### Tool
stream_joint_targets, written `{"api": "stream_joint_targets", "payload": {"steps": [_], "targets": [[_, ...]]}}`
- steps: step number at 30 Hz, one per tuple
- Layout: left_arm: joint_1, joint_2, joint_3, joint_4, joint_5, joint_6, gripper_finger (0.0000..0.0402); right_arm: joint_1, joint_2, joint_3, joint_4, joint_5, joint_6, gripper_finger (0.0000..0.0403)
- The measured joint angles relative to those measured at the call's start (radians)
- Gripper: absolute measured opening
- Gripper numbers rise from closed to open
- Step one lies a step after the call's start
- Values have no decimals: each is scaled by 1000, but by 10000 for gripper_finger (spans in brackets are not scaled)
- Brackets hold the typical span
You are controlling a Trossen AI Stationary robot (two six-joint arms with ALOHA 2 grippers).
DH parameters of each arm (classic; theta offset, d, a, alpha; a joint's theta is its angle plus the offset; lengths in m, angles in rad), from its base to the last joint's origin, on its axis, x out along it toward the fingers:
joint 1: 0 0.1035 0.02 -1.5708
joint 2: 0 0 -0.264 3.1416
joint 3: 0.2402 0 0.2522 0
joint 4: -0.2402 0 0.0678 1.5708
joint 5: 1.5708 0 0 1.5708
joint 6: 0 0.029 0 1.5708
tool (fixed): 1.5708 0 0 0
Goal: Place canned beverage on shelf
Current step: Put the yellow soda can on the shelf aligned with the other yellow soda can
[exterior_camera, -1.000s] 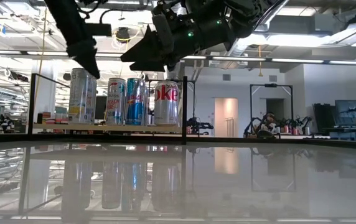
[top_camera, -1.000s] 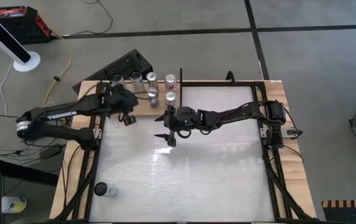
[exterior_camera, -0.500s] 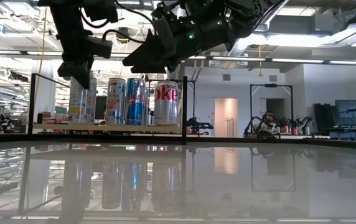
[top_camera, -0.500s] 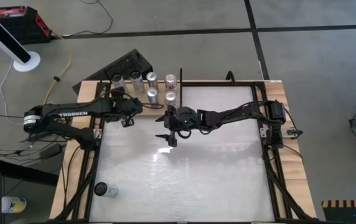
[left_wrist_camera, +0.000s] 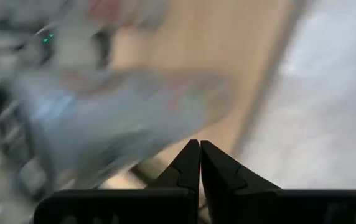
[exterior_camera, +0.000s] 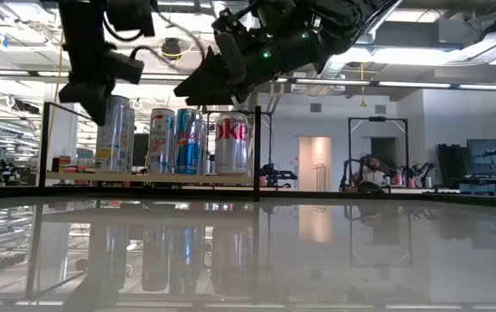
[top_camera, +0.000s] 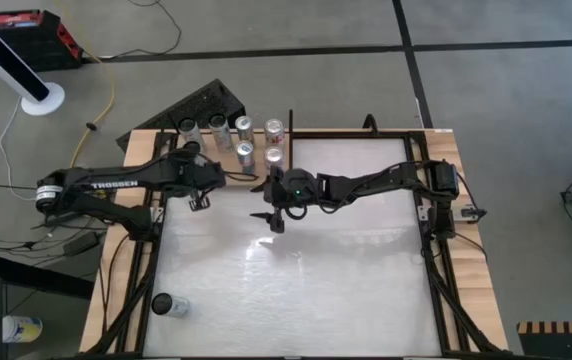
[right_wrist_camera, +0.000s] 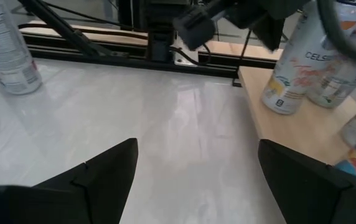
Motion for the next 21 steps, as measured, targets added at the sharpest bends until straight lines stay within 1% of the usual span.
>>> {"api": "stream_joint_targets", "payload": {"steps": [2,3,5,9,13,16,21], "targets": [[-23,-16,0,67,93,46,0,1,0,0,0,0,0,356],[-36,-23,0,98,124,73,0,1,0,0,0,0,0,356],[-57,-37,0,155,139,131,0,1,0,0,1,-1,2,356],[-55,-40,0,225,76,218,0,0,0,0,0,0,4,356],[-22,-39,-40,321,12,300,0,3,0,0,-3,0,4,356],[-11,-40,-65,345,-54,334,0,10,0,0,-15,0,3,356],[-12,-39,-91,335,-98,337,0,11,0,0,-20,0,3,356]]}}
